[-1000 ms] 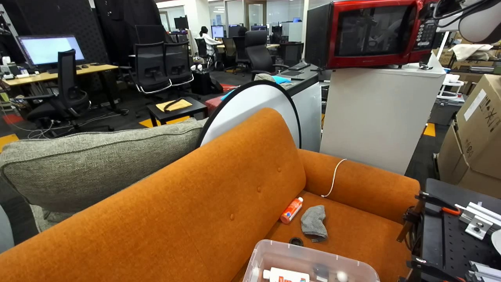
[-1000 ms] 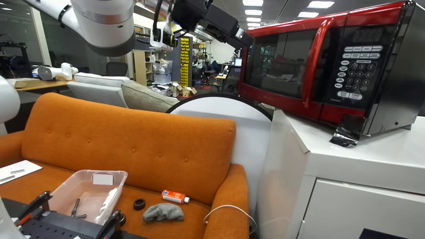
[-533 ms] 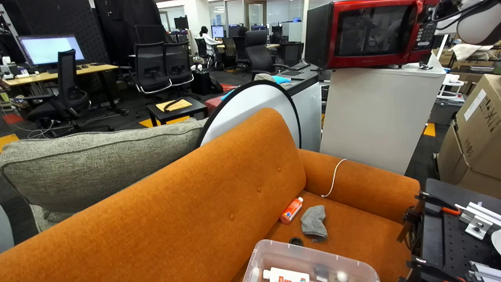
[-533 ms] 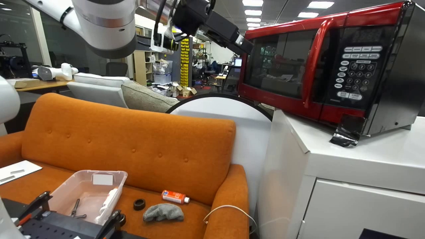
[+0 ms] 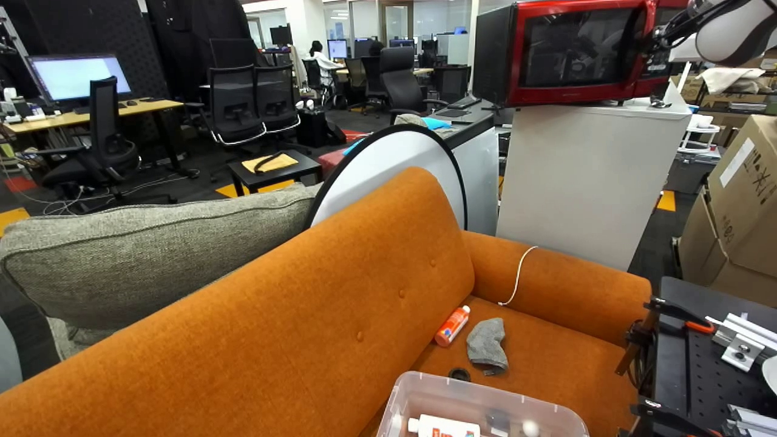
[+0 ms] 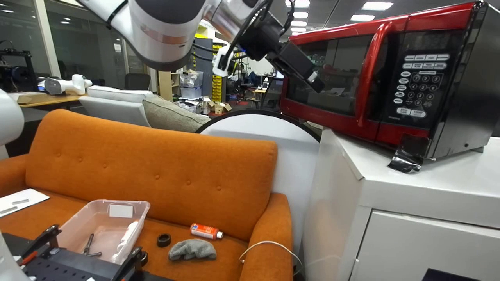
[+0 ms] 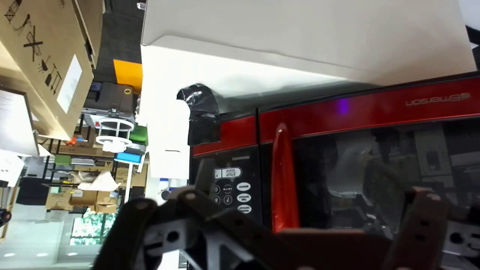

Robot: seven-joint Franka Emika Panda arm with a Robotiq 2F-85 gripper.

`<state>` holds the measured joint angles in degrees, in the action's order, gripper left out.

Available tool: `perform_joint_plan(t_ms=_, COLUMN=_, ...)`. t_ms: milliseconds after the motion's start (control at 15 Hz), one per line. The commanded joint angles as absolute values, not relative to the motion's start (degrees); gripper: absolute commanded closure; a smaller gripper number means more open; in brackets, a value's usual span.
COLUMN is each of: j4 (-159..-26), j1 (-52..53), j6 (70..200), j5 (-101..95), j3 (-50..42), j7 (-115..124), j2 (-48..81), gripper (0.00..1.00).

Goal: Open the microwave door

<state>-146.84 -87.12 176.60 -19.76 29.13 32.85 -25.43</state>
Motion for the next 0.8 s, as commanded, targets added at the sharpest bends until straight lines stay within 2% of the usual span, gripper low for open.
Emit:
perform_joint_plan(t_ms=0, j4=-139.94, j1=-88.49, j6=173.12, j5=-20.63, j3=28.49, j7=29.74, j2=-19.04, gripper=0.0)
perform_joint_plan(t_ms=67, j4=-143.27, j1=-87.47, j6=175.27, j5=-19.76, j3=27.98, j7=30.63, j2=-21.46, gripper=0.0)
perform_joint_plan(t_ms=733, j4=-140.77, j1=-87.96, j6=174.46, j5=-19.83, j3=28.12, j7=30.21, j2=-19.12, gripper=0.0)
